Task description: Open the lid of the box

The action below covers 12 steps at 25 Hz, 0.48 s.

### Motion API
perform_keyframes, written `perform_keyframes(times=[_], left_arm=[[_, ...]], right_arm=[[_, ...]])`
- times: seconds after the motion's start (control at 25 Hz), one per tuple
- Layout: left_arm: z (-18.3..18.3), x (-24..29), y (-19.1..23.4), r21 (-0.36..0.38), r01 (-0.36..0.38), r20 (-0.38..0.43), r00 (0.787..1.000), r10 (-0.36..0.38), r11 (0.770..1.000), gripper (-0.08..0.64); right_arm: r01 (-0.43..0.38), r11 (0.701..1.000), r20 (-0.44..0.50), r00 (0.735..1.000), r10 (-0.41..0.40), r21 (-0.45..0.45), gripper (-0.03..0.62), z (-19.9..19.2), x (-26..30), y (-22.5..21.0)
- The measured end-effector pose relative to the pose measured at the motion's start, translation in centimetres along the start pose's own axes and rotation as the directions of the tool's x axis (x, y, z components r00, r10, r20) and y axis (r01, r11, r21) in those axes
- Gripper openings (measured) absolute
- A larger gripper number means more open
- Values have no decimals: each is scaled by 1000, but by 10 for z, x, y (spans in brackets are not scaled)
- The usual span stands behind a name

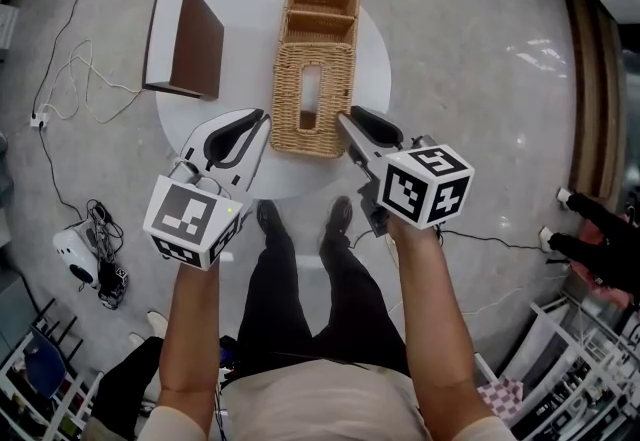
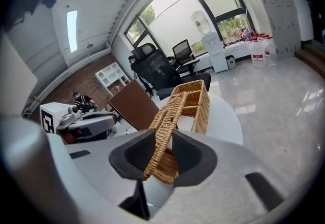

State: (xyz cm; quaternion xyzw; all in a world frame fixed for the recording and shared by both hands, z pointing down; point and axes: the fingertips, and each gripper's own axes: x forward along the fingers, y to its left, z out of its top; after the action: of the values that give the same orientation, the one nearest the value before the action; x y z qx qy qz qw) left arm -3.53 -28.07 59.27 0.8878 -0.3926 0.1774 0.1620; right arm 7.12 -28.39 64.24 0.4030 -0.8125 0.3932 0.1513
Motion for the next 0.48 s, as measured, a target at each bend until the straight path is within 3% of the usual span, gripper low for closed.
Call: perform_keyframes(times=[0.16, 0.48], left_arm=[[11, -2, -17, 25, 52, 2, 999, -52, 998, 26], [17, -9, -51, 165, 167, 12, 985, -172, 972, 50]], right_arm=[[-17, 1000, 11, 1000, 18, -13, 86, 11, -5, 13], [-51, 998, 14, 999, 52, -44, 74, 27, -7, 35]])
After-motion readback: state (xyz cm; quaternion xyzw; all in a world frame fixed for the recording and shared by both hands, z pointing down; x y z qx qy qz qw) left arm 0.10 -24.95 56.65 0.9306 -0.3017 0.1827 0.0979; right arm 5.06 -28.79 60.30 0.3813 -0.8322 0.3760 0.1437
